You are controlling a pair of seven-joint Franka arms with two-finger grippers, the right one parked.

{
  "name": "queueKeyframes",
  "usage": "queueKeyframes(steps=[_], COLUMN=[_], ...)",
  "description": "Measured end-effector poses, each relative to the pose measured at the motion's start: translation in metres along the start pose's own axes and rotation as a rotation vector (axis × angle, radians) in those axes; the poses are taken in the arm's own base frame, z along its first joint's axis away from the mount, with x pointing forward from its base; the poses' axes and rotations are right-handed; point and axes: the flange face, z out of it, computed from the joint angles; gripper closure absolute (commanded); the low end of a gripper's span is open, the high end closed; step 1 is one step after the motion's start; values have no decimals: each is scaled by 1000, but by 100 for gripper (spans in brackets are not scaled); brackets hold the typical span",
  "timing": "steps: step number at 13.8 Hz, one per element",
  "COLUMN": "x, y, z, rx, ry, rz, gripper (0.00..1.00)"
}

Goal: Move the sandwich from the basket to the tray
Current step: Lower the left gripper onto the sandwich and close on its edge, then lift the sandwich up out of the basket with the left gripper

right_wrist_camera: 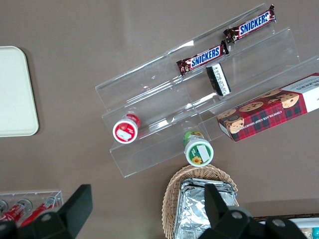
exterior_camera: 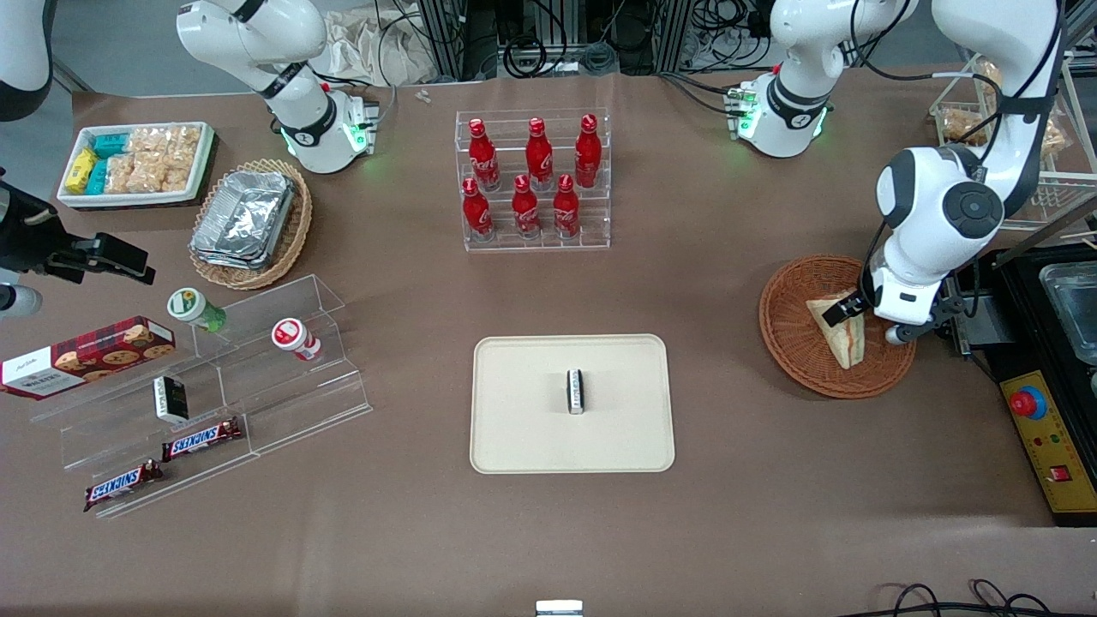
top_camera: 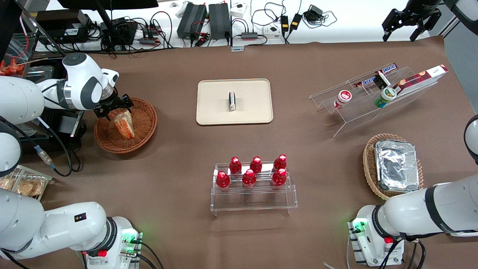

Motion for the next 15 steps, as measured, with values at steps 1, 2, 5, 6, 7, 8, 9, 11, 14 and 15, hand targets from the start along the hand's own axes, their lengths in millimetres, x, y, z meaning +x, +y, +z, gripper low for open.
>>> queueKeyframes(steps=[1,2,5,6,7,8,9,11,14,15], x=[-1,-2,-2,-3,-3,-3,-3,-4,-2,0], y=[0,0,1,1,1,1,2,2,3,4], z=[4,8,20,23,27,31,33,35,32,27], rx=[1,2,-4,-4,-5,-6,-8,-8,-12,-17], ry=[-6,-12,-20,-24,-28,-31,-32,-34,-26,-14], rz=[-13,-27,-49,-51,-52,-53,-53,-53,-53,-52], gripper=[0,0,0,9,31,63,89,100,100,100])
